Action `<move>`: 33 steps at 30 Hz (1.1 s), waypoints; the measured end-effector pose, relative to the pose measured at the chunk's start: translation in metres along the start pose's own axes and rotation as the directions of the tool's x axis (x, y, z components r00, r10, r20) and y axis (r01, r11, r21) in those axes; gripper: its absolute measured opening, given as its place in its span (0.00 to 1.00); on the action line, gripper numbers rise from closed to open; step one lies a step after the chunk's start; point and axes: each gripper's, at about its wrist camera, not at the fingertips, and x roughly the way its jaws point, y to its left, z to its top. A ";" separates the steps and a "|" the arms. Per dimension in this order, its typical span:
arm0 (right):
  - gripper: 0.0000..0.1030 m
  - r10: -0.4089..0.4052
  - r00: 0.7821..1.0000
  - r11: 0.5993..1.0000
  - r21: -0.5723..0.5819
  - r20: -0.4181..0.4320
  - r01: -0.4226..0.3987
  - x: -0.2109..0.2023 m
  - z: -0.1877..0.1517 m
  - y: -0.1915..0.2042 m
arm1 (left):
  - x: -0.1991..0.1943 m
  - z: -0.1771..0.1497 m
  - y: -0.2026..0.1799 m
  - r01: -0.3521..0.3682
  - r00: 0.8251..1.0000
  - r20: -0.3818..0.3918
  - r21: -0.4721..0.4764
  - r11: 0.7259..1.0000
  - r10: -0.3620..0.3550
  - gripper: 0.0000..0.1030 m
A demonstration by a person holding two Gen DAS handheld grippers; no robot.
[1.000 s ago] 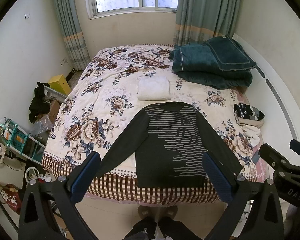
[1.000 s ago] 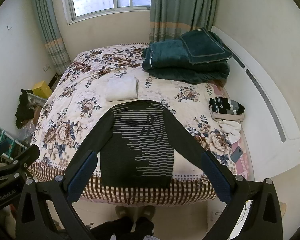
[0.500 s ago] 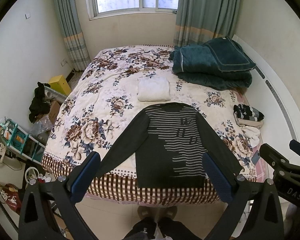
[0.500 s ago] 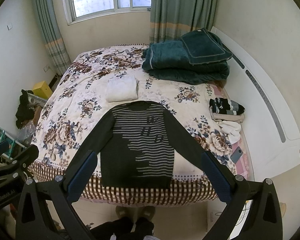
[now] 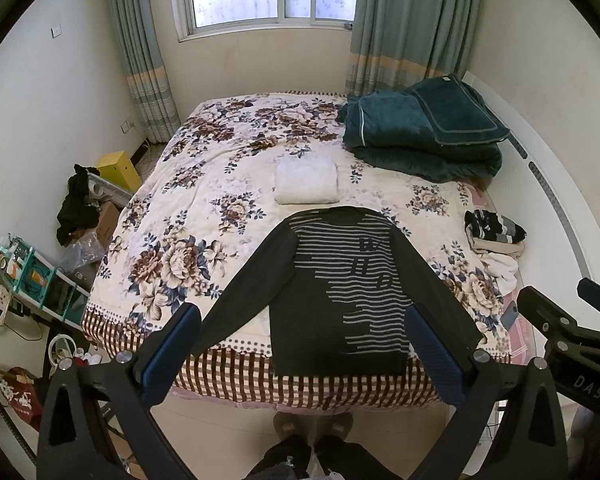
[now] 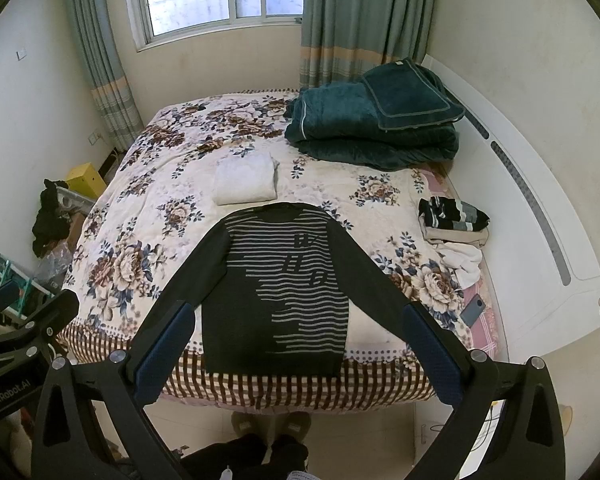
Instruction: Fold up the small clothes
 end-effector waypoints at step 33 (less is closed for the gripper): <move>1.00 -0.172 0.936 0.821 0.481 -0.307 0.308 0.270 -0.098 -0.210 | 0.278 -0.015 -0.059 -0.081 0.987 -0.135 0.046 0.996 0.087 1.00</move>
